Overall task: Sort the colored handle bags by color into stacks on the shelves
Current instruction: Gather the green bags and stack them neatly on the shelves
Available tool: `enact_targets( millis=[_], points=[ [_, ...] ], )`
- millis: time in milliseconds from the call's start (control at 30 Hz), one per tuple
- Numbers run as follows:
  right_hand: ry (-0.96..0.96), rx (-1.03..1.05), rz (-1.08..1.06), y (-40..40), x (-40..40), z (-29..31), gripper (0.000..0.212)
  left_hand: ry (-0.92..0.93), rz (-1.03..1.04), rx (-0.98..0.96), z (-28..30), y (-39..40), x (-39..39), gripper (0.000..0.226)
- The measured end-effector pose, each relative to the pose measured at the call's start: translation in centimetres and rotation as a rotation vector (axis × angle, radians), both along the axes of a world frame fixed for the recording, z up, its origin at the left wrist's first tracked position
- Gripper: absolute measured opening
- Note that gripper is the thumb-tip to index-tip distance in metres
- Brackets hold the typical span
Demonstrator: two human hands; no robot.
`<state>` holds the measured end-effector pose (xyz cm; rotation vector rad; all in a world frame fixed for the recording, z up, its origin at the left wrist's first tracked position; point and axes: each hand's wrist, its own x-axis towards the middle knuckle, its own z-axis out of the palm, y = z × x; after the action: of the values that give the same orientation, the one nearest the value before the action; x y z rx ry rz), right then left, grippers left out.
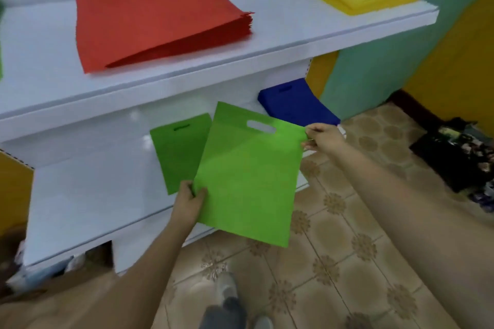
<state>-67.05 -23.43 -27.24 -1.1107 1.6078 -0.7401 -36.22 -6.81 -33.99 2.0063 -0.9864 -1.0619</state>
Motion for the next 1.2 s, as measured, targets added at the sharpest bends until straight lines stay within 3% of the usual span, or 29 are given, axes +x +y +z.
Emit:
enact_targets(
  millis=[167, 367, 600, 767, 900, 1000, 1100, 1200],
  points=[
    [-0.077, 0.071, 0.043, -5.0, 6.6, -3.8, 0.010, -0.017, 0.081, 0.104, -4.6, -2.1, 3.7, 0.040],
    [0.016, 0.108, 0.205, -10.6, 13.3, -8.1, 0.017, 0.083, 0.204, 0.223, -8.8, -4.0, 6.9, 0.033],
    [0.161, 0.085, 0.383, -15.4, 19.4, -12.1, 0.017, 0.140, 0.451, 0.184, -11.5, -4.7, 8.9, 0.018],
    [0.228, 0.028, 0.493, -18.8, 24.6, -13.6, 0.020, 0.126, 0.556, 0.140, -13.2, -6.8, 10.3, 0.022],
    [0.152, -0.030, 0.519, -20.8, 27.8, -14.9, 0.006, 0.078, 0.593, 0.030, -14.5, -9.7, 11.8, 0.025],
    [0.305, 0.037, 0.629, -20.2, 27.7, -17.4, 0.059, 0.029, 0.597, 0.009, -15.3, -12.0, 12.3, 0.026],
    [0.401, 0.084, 0.731, -18.6, 26.8, -20.1, 0.065, -0.007, 0.579, 0.032, -16.0, -13.5, 12.0, 0.030],
    [0.368, 0.110, 0.788, -17.4, 26.5, -21.9, 0.053, -0.398, 0.452, 0.210, -16.3, -13.6, 11.7, 0.038]
  ],
)
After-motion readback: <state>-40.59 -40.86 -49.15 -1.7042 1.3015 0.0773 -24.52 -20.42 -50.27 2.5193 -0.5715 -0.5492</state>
